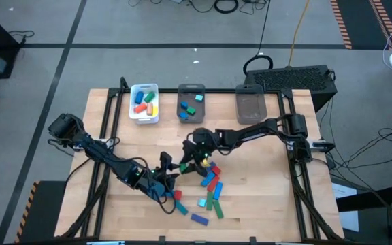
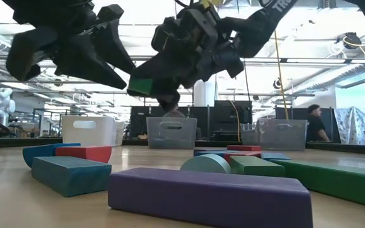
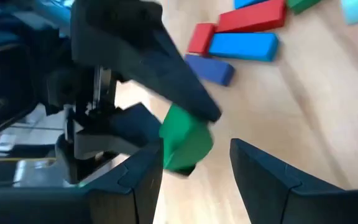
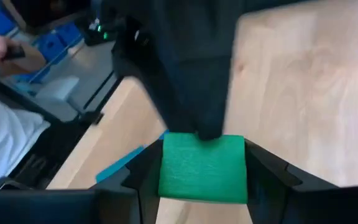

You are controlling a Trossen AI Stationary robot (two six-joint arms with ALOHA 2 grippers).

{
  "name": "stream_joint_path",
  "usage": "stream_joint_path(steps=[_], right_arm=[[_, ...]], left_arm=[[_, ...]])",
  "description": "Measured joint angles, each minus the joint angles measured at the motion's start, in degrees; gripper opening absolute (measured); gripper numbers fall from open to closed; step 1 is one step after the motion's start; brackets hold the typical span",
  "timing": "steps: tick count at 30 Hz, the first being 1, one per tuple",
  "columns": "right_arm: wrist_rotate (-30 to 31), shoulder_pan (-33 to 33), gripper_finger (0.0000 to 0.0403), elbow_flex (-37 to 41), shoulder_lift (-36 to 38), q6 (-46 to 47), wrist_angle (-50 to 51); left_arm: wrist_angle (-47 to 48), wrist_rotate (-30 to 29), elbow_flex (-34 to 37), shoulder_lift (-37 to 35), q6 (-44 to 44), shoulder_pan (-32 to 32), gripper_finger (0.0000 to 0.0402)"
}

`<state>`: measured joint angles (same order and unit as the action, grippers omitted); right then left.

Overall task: Sort blocks by size
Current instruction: Put the green half circle block into the left black bin

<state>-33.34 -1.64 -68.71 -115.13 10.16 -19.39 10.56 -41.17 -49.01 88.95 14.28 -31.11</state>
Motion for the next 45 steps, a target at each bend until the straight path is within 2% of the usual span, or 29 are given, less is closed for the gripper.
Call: stream_joint_path(steps=[6, 16, 20, 25, 29, 33, 36, 43, 45], right_arm=[[-4.57, -1.74, 0.0166, 0.00, 0.00, 2.48, -5.36], [-8.79, -2.17, 0.0167, -0.02, 0.00, 4.21, -8.48], [-9.20, -2.17, 0.0167, -0.02, 0.05, 4.21, -8.99], [-9.70, -2.20, 0.0167, -0.02, 0.07, 4.49, -8.83], [-10.69, -2.20, 0.0172, -0.02, 0.02, 3.88, -8.93], [-8.24, -2.44, 0.0189, -0.02, 1.02, 1.05, -6.68], [-5.84, -3.33, 0.0199, -0.02, 3.98, -1.72, 1.55], [9.68, -3.98, 0.0202, -0.02, 12.42, -11.77, 25.85], [12.62, -3.99, 0.0203, 0.35, 14.48, -12.70, 29.56]], left_arm=[[-2.68, -5.78, 0.00, 0.00, 2.43, 0.02, 0.0189], [-7.61, -7.11, -0.01, 0.00, 7.68, 1.20, 0.0185], [-10.03, -6.75, 0.00, 0.00, 10.58, 1.05, 0.0152], [-10.02, -3.57, 0.00, 0.00, 10.75, 1.36, 0.0098], [-10.29, -1.84, -0.02, 0.00, 10.74, 1.57, 0.0095], [-10.27, -2.77, -0.02, -0.01, 10.39, 2.05, 0.0095], [-10.13, -3.08, -0.02, -0.10, 10.02, 2.96, 0.0095], [-9.01, -1.43, -0.02, -3.29, 10.10, 6.69, 0.0095], [-8.21, -0.36, -0.04, -4.61, 10.38, 8.84, 0.0095]])
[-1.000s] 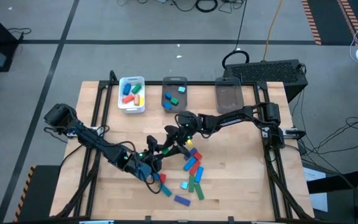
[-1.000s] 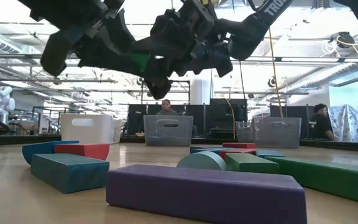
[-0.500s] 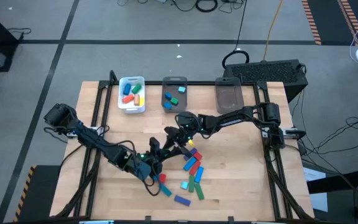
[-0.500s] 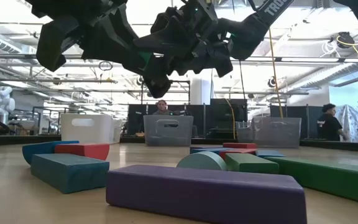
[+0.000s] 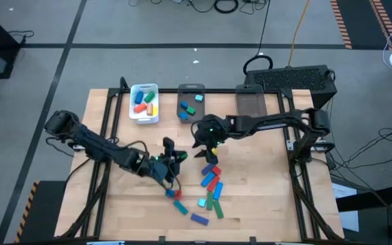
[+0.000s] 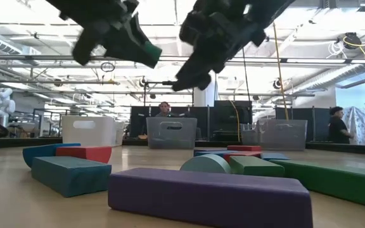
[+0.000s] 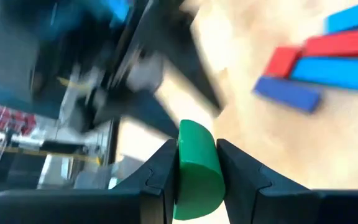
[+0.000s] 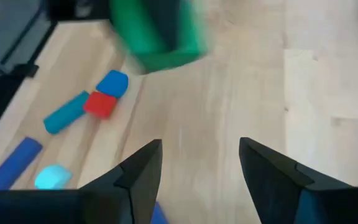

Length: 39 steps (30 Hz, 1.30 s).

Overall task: Sort blocks by size
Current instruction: Put the green half circle block into the left black bin

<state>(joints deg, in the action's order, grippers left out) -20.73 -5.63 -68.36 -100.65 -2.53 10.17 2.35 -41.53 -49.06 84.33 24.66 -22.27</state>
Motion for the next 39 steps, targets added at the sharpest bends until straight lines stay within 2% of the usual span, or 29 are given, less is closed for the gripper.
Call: stream_joint_path(steps=[3, 7, 9, 14, 17, 20, 22, 30, 39], right_arm=[[2.16, 0.11, 0.0203, 2.88, 2.94, 0.20, 1.09], [4.47, 0.08, 0.0202, 9.09, 5.49, 3.69, -2.04], [5.18, 0.39, 0.0199, 13.01, 6.46, 6.20, -6.65], [5.86, 2.64, 0.0188, 22.24, 6.49, 13.13, -19.50], [5.88, 4.32, 0.0183, 26.45, 6.29, 16.76, -27.49], [5.90, 5.93, 0.0180, 28.39, 6.20, 19.00, -31.84], [5.90, 6.63, 0.0178, 28.37, 6.22, 19.29, -33.16], [5.94, 6.91, 0.0178, 28.39, 6.24, 20.51, -35.27], [6.20, 6.87, 0.0178, 28.39, 6.24, 20.51, -35.28]], left_arm=[[0.97, 2.71, -0.01, -2.27, 0.16, 4.29, 0.0095], [1.36, 14.17, -0.02, -3.30, 1.35, 12.18, 0.0094], [0.23, 18.27, 0.00, -3.08, 2.13, 15.98, 0.0094], [-5.68, 22.72, 0.03, -1.07, 5.20, 25.48, 0.0094], [-7.87, 28.72, -0.58, -0.26, 5.63, 31.72, 0.0094], [-9.65, 36.23, -1.90, 1.45, 4.03, 37.67, 0.0094], [-10.56, 38.88, -2.51, 2.63, 2.80, 40.89, 0.0094], [-11.22, 44.75, -6.75, 10.41, -1.52, 49.24, 0.0094], [-4.75, 45.49, -13.55, 17.28, -8.51, 52.71, 0.0115]])
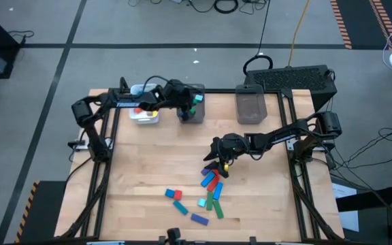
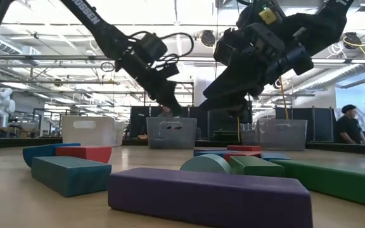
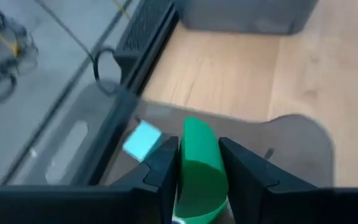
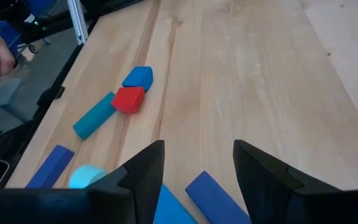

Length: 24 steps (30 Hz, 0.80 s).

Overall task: Sort blocks by size
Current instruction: Put the green half circle block into the left black bin, then put the red half circle block into the left black bin

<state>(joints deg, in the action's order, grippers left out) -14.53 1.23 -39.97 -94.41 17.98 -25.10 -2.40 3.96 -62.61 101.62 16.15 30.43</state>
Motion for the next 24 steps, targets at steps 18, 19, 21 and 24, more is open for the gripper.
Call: stream_joint_path(steps=[18, 19, 21, 24], right_arm=[[2.80, 0.07, 0.0178, -0.04, 0.00, -6.43, -1.06], [2.83, 0.07, 0.0178, -0.04, 0.00, -6.74, -1.31], [3.82, 0.11, 0.0178, -0.04, -0.02, -6.63, -2.35], [6.63, 0.33, 0.0178, -0.16, -1.69, -6.69, -6.99]], left_arm=[[4.89, -0.78, -2.56, 1.51, -1.31, 0.49, 0.0122], [5.28, -0.95, -2.57, 1.10, -2.71, 0.28, 0.0123], [9.17, -1.06, -3.08, -0.80, -4.09, -0.37, 0.0123], [15.37, -1.05, -4.34, -5.27, -2.21, -2.64, 0.0123]])
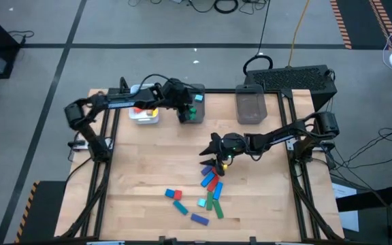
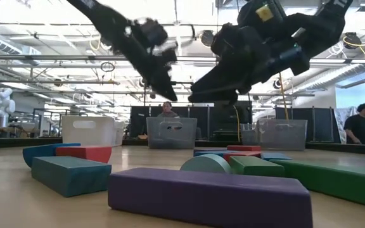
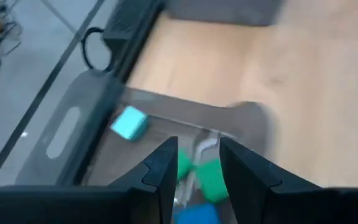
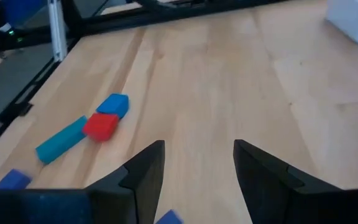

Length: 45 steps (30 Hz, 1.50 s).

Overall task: Sort blocks by size
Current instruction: Put the red half circle block into the left black bin

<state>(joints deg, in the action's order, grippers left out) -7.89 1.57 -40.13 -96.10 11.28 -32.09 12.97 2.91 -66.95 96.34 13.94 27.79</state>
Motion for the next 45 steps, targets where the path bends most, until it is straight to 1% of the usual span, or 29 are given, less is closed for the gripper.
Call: stream_joint_path(steps=[4, 8, 12, 18, 21, 24, 26, 28, 33, 39, 43, 45], right_arm=[[0.40, 0.22, 0.0180, -1.94, -4.69, -1.32, -2.71], [0.06, 1.00, 0.0191, -7.40, -10.14, -3.59, -1.50], [-1.31, 2.76, 0.0210, -14.38, -15.36, -6.55, 3.41], [-1.43, 5.85, 0.0236, -24.58, -20.81, -11.85, 14.46], [-1.77, 7.13, 0.0240, -27.92, -22.68, -13.06, 17.19], [-5.08, 7.79, 0.0241, -30.27, -24.16, -13.46, 17.10], [-7.93, 8.01, 0.0241, -31.35, -25.37, -13.48, 17.21], [-9.14, 8.34, 0.0241, -32.08, -26.48, -13.52, 16.89], [-10.45, 8.98, 0.0241, -33.07, -27.91, -14.54, 16.89], [-10.44, 9.69, 0.0241, -34.90, -29.81, -16.20, 15.60], [-10.30, 10.21, 0.0241, -36.73, -31.98, -17.69, 16.09], [-10.36, 10.28, 0.0241, -37.26, -32.43, -18.05, 16.62]], left_arm=[[6.86, -0.03, -0.01, -6.87, 0.09, -3.84, 0.0123], [13.31, -0.79, 0.00, -12.84, -0.47, -8.49, 0.0123], [17.02, -5.03, 2.02, -17.16, -3.74, -13.47, 0.0123], [16.98, -10.35, 8.86, -21.87, -10.58, -20.46, 0.0123], [16.80, -12.43, 12.14, -22.75, -15.35, -23.82, 0.0123], [17.04, -14.74, 15.58, -23.32, -20.79, -27.16, 0.0123], [15.68, -15.20, 17.46, -23.24, -24.60, -29.21, 0.0123], [16.17, -15.32, 19.07, -23.22, -27.35, -31.23, 0.0123], [13.48, -18.62, 22.94, -22.86, -33.75, -36.26, 0.0123], [11.42, -22.96, 26.17, -22.72, -41.20, -41.58, 0.0123], [11.37, -26.09, 26.55, -22.68, -44.91, -44.78, 0.0123], [11.01, -27.32, 26.57, -22.68, -45.18, -46.17, 0.0123]])
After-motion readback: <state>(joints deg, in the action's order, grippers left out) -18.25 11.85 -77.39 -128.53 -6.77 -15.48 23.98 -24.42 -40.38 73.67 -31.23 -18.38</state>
